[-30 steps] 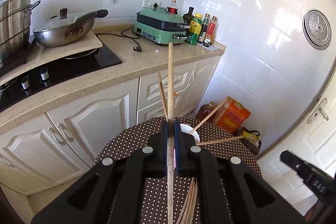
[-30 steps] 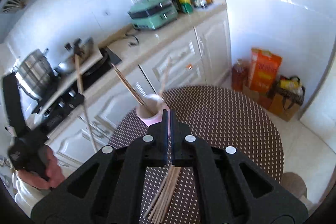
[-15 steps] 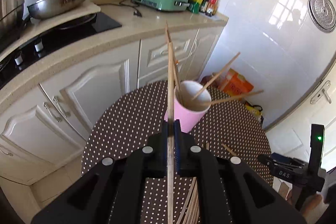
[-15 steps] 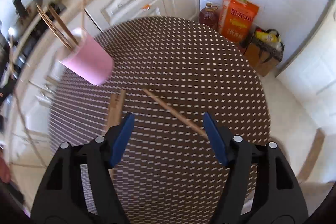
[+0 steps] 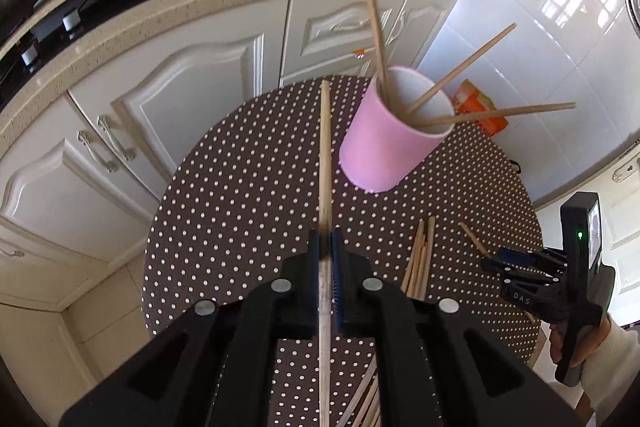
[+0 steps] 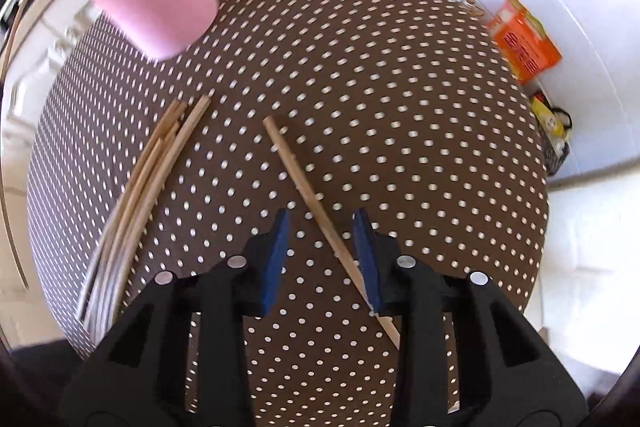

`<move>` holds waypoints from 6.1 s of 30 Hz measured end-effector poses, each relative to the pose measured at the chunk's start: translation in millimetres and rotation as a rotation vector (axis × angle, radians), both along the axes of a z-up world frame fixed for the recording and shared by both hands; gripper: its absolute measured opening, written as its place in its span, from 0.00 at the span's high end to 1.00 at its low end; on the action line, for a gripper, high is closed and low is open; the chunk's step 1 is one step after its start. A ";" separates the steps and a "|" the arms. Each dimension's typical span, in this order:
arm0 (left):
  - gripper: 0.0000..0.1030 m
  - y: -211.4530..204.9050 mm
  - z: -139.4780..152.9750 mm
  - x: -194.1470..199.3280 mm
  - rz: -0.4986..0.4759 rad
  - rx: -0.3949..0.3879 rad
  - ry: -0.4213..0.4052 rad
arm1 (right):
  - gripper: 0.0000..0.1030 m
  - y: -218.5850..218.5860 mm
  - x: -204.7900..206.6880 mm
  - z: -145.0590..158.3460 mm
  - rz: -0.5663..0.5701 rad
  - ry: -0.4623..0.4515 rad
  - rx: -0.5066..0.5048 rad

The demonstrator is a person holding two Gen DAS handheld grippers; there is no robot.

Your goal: Organize utensils

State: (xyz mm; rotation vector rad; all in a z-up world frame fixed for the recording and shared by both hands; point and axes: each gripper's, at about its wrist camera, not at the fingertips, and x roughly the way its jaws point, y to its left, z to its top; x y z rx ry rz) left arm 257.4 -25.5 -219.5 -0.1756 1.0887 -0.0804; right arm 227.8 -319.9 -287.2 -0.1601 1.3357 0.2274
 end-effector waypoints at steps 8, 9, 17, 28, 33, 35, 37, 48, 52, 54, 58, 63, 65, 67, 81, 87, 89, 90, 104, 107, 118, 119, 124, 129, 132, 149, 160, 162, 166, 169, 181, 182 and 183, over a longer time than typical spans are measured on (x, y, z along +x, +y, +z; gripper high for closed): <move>0.94 3.1 -22.7 5.3 0.015 -0.016 0.071 | 0.93 0.5 -9.9 0.0 -0.029 -0.020 -0.008; 0.94 2.6 -25.4 6.2 0.014 -0.017 0.082 | 0.94 -1.8 -9.8 0.5 -0.055 -0.017 0.001; 0.94 -5.2 -11.7 7.5 0.003 -0.011 0.026 | 0.95 -19.5 -9.3 42.3 -0.229 -0.101 0.176; 0.94 -12.8 51.4 10.5 0.011 -0.009 -0.170 | 0.95 -29.7 -33.4 155.0 -0.346 -0.407 0.316; 0.94 -13.0 88.2 16.1 0.011 -0.029 -0.263 | 0.95 -24.4 -38.5 200.2 -0.355 -0.517 0.376; 0.94 -12.4 106.0 18.0 0.013 -0.048 -0.309 | 0.95 -25.3 -37.3 213.8 -0.350 -0.550 0.401; 0.94 -14.3 125.3 20.0 0.019 -0.058 -0.361 | 0.95 -21.3 -38.3 236.5 -0.339 -0.600 0.422; 0.94 -28.9 186.9 54.6 0.066 -0.063 -0.602 | 0.95 12.0 -1.4 280.4 -0.289 -0.743 0.471; 0.94 -35.6 184.1 73.5 0.070 -0.084 -0.638 | 0.95 27.5 18.2 271.5 -0.273 -0.733 0.462; 0.94 -39.8 179.6 83.9 0.066 -0.078 -0.655 | 0.95 33.1 26.9 264.6 -0.267 -0.721 0.471; 0.94 -47.4 165.0 98.5 0.044 -0.048 -0.687 | 0.95 44.8 44.7 248.9 -0.249 -0.701 0.446; 0.94 -48.1 136.6 104.7 0.057 -0.061 -0.699 | 0.95 53.6 56.9 225.9 -0.235 -0.677 0.416; 0.94 -48.6 121.8 103.6 0.069 -0.064 -0.700 | 0.95 56.2 59.5 214.7 -0.232 -0.661 0.414; 0.94 -48.4 109.2 101.5 0.076 -0.062 -0.704 | 0.95 58.7 60.5 203.6 -0.227 -0.652 0.407; 0.93 -45.8 55.9 74.6 0.011 0.052 -0.647 | 0.95 81.6 56.7 156.6 -0.159 -0.552 0.369; 0.92 -39.6 40.6 67.1 -0.017 0.054 -0.565 | 0.95 90.9 57.7 142.2 -0.160 -0.503 0.363; 0.92 -40.7 34.9 64.2 -0.032 0.069 -0.551 | 0.95 93.1 57.0 141.7 -0.159 -0.514 0.356; 0.92 -41.4 35.2 62.0 -0.037 0.085 -0.557 | 0.95 94.0 57.9 141.5 -0.162 -0.510 0.352; 0.70 -32.6 64.9 47.0 -0.073 0.144 -0.567 | 0.65 91.8 55.9 162.2 -0.205 -0.435 0.355; 0.66 -29.6 77.0 40.4 -0.077 0.155 -0.574 | 0.38 88.8 45.7 177.6 -0.229 -0.478 0.365; 0.54 -13.5 137.0 -2.2 -0.067 0.167 -0.627 | 0.35 70.6 1.4 241.2 -0.240 -0.569 0.339; 0.53 -12.9 140.5 -6.3 -0.066 0.169 -0.630 | 0.34 65.5 -5.4 245.8 -0.248 -0.579 0.335; 0.45 -9.9 151.6 -34.4 -0.070 0.170 -0.616 | 0.28 40.8 -39.9 251.7 -0.309 -0.580 0.317; 0.42 -9.7 136.5 -55.6 -0.082 0.161 -0.531 | 0.26 20.6 -62.2 222.7 -0.377 -0.498 0.256; 0.42 -12.4 117.1 -64.7 -0.095 0.177 -0.471 | 0.26 14.3 -69.3 193.3 -0.397 -0.420 0.207; 0.42 -31.8 -4.4 -80.9 -0.254 0.217 -0.153 | 0.26 22.2 -82.3 28.5 -0.473 0.023 0.140; 0.42 -39.1 -57.4 -66.9 -0.347 0.267 -0.014 | 0.26 57.5 -65.5 -7.2 -0.442 0.101 0.079; 0.42 -39.4 -61.2 -63.7 -0.357 0.259 0.004 | 0.26 68.8 -61.4 -11.2 -0.429 0.107 0.064; 0.42 -41.1 -66.9 -59.5 -0.369 0.252 0.028 | 0.26 85.3 -55.5 -19.3 -0.409 0.124 0.048; 0.42 -38.6 -71.1 -55.5 -0.375 0.246 0.032 | 0.26 101.2 -49.3 -26.3 -0.391 0.129 0.016; 0.42 -32.4 -80.3 -41.8 -0.349 0.236 0.046 | 0.26 110.0 -35.6 -26.7 -0.400 0.146 0.037; 0.42 -31.9 -80.4 -42.1 -0.346 0.236 0.046 | 0.26 110.2 -34.8 -26.6 -0.399 0.147 0.044; 0.42 -31.7 -80.4 -42.4 -0.345 0.236 0.047 | 0.26 108.1 -31.7 -21.9 -0.391 0.149 0.046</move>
